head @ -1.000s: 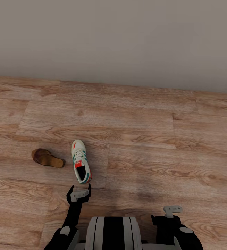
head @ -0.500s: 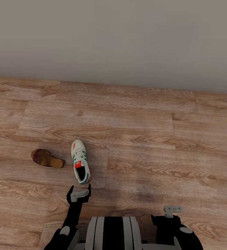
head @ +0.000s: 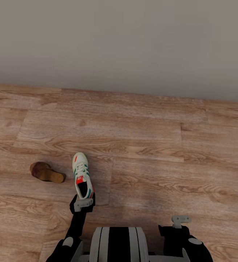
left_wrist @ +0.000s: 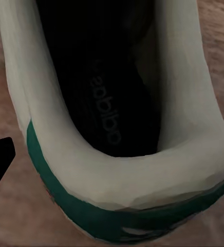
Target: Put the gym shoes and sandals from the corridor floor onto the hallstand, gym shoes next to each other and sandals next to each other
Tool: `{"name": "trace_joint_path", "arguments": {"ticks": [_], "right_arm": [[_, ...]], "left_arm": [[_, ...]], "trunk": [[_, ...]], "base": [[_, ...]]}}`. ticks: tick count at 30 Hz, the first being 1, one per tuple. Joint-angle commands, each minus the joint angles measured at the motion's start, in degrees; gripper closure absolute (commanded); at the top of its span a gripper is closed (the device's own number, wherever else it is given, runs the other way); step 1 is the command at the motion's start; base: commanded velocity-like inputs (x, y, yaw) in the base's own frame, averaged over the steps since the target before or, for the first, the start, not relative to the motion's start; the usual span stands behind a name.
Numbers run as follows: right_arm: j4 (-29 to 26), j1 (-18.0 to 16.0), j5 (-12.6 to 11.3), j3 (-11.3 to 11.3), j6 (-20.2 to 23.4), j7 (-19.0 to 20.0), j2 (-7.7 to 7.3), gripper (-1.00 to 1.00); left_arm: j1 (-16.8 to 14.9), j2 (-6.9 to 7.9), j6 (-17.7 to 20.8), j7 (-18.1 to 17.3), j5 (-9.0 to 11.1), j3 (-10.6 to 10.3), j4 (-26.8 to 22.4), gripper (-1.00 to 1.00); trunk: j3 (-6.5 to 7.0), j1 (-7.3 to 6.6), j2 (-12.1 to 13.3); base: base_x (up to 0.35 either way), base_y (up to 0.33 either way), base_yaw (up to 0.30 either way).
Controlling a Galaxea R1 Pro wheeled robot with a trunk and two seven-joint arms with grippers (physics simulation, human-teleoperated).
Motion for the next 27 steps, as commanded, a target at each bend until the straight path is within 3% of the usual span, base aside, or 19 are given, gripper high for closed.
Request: {"name": "trace_joint_path", "arguments": {"ticks": [1, 27], "right_arm": [[-0.07, -0.01, 0.12, 0.01, 0.30, 0.04, -0.01, -1.00], [-0.07, -0.01, 0.12, -0.02, 0.30, 0.04, -0.01, -1.00]], "left_arm": [[-0.02, -0.01, -0.17, 0.19, -0.01, -0.01, 0.03, -1.00], [-0.02, -0.01, -0.17, 0.19, -0.02, 0.01, 0.03, -1.00]], "trunk": [[-0.03, 0.00, -0.01], [-0.03, 0.00, -0.01]], "base": [[0.047, -0.010, 0.000], [0.033, -0.001, 0.000]]}}
